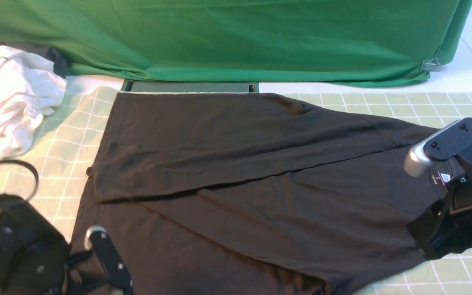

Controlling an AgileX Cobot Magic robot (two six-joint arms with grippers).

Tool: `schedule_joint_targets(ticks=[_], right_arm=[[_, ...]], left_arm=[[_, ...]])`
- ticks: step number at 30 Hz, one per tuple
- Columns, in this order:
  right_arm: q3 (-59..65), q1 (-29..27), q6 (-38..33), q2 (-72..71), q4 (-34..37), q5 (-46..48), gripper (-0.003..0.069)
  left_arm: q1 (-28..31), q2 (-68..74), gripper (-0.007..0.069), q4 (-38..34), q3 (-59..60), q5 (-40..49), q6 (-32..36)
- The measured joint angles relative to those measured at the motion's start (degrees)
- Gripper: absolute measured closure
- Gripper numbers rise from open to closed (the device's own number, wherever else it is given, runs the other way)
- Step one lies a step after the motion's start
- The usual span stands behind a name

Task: Fold a long-sleeved shirt over a green coffee tablecloth.
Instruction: 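Grasp the near edge of the shirt at its hem and shoulder corners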

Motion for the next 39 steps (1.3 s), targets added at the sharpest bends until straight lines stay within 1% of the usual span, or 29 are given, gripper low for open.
schedule_joint_targets(ticks=[3,4,5,10,12,14,15,16,19,20,21,22,23,25,27,28,29,30,31,33,35,39], right_arm=[[0.0,0.0,-1.7,0.0,0.1,0.1,0.0499],[0.0,0.0,-1.7,0.0,0.1,0.1,0.05],[0.0,0.0,-3.3,0.0,0.1,0.1,0.051],[0.0,0.0,-9.9,0.0,0.1,0.4,0.0543],[0.0,0.0,-11.2,0.0,-0.2,0.4,0.0544],[0.0,0.0,-13.2,0.0,-2.0,0.4,0.0533],[0.0,0.0,-14.3,0.0,-5.6,0.3,0.0496],[0.0,0.0,-14.6,0.0,-7.5,0.2,0.0458],[0.0,0.0,-13.3,0.4,-21.4,0.0,0.023],[0.0,0.0,-12.1,0.9,-26.3,-0.3,0.0174],[0.0,0.0,-11.5,1.2,-29.2,-0.4,0.0137],[0.0,0.0,-9.3,2.1,-33.7,-1.0,0.0085],[0.0,0.0,-7.0,3.5,-38.3,-1.7,0.0064],[0.0,0.0,-4.3,6.5,-43.2,-3.1,0.0069],[0.0,0.0,-3.1,10.3,-45.3,-4.5,0.0116],[0.0,0.0,-3.0,11.5,-45.6,-4.9,0.0134],[-0.1,0.0,-2.8,14.0,-46.0,-5.7,0.0174],[-0.1,0.0,-2.6,14.8,-46.1,-5.7,0.018],[-0.1,0.0,-2.3,17.3,-46.4,-6.2,0.0211],[-0.1,0.0,-2.0,21.0,-46.4,-6.3,0.0251],[-0.1,0.0,-2.0,24.0,-46.6,-5.4,0.0272],[-0.1,0.0,-2.0,27.8,-47.3,-3.1,0.0282]], left_arm=[[0.0,-3.2,0.0615,0.0,-4.6,3.8,-2.5],[0.0,-3.6,0.0628,0.1,-5.2,4.2,-2.6],[0.0,-5.2,0.0647,0.4,-7.5,5.7,-3.0],[0.0,-9.1,0.0655,1.3,-12.8,6.6,-4.9],[0.0,-10.0,0.0654,1.8,-13.7,6.6,-5.9],[0.2,-11.0,0.0654,2.1,-14.7,6.3,-7.4],[0.8,-11.6,0.0654,2.1,-14.9,5.0,-8.7],[1.1,-11.8,0.0654,1.8,-15.0,4.4,-9.4],[2.9,-12.1,0.0654,0.0,-15.2,1.5,-11.0],[3.5,-12.1,0.0654,-0.5,-15.2,0.7,-11.3],[3.9,-12.1,0.0654,-0.7,-15.2,0.3,-11.4],[4.6,-12.1,0.0654,-0.9,-15.2,-0.5,-11.4],[5.4,-12.1,0.0654,-1.0,-15.2,-1.4,-11.5],[6.7,-12.1,0.0654,-1.7,-15.2,-2.6,-11.6],[7.8,-12.1,0.0654,-2.7,-15.2,-3.3,-11.6],[8.0,-12.1,0.0654,-3.1,-15.2,-3.6,-11.6],[8.2,-12.1,0.0654,-3.5,-15.2,-4.0,-11.6],[8.2,-12.1,0.0654,-3.5,-15.2,-4.2,-11.6],[8.4,-12.1,0.0654,-3.7,-15.2,-4.5,-11.6],[8.5,-12.2,0.0654,-3.9,-15.2,-4.7,-11.6],[8.6,-12.3,0.0654,-3.9,-15.2,-4.9,-11.6],[8.6,-12.5,0.0654,-4.2,-15.2,-5.1,-11.6]])
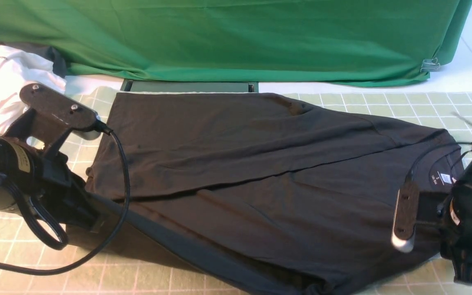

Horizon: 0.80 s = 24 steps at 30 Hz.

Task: Fold a long-sleeved shirt over a green coffee tablecloth.
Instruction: 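Grasp the near edge of the shirt at its hem and shoulder corners, then fold the black garment in half by bringing its near edge over to the far edge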

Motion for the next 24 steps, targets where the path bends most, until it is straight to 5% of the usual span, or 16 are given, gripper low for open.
schedule_joint_targets(ticks=[8,15,24], right_arm=[[-0.8,0.1,2.0,2.8,-5.3,-0.4,0.0319],[-0.6,0.1,5.9,1.9,-6.4,-0.8,0.0595],[-0.6,0.1,6.1,-4.5,-4.1,0.3,0.0608]], left_arm=[[0.0,0.0,0.0654,-0.9,0.0,-0.2,0.0],[0.0,0.0,0.0654,-0.9,0.0,-0.3,0.1],[0.0,-0.6,0.0654,-1.0,0.0,0.2,0.1]])
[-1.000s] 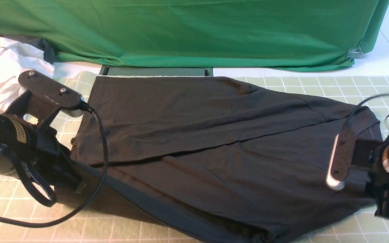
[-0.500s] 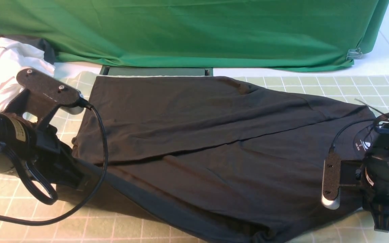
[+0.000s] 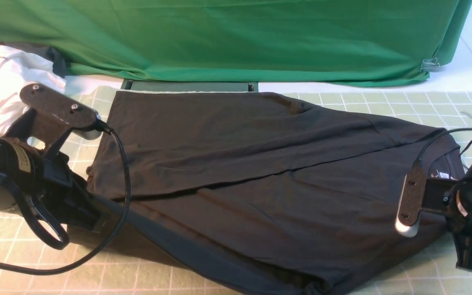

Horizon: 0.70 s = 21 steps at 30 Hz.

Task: Fold a long-sleeved shirt over a green coffee tablecloth.
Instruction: 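Fold the black garment in half by bringing its near edge over to the far edge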

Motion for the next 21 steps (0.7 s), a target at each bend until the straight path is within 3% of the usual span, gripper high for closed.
schedule_joint_targets(ticks=[8,21], right_arm=[[0.0,0.0,0.9,-5.5,1.7,4.9,0.0614],[-12.0,-2.0,1.3,-1.5,3.7,-6.2,0.0619]], left_arm=[[4.7,-5.0,0.0654,0.0,0.0,-0.9,-3.8],[13.4,4.0,0.0654,-2.4,-5.1,-9.4,-6.1]])
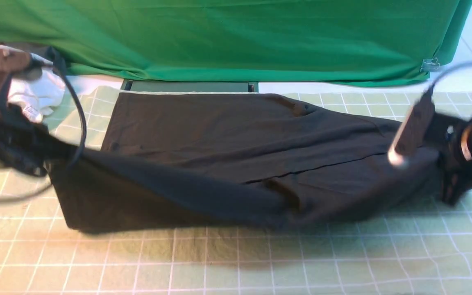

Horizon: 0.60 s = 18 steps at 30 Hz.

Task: Fold a long-sleeved shirt over a green coffee tablecloth.
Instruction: 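Fold the black garment in half by bringing its near edge over to the far edge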

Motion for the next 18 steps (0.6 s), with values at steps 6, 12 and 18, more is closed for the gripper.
schedule_joint_targets(ticks=[6,12,18], right_arm=[[-9.8,-0.9,-1.1,6.5,1.2,-1.2,0.062],[-18.5,-1.8,-1.5,14.5,1.4,-3.3,0.062],[-25.4,-3.9,-1.5,21.5,1.6,-3.6,0.062]], left_arm=[[2.2,8.6,0.0654,-0.5,-8.9,-0.4,0.0],[3.3,19.6,0.0654,-0.6,-18.8,-0.6,0.0],[5.5,28.1,0.0654,-0.6,-27.1,-0.6,0.0]])
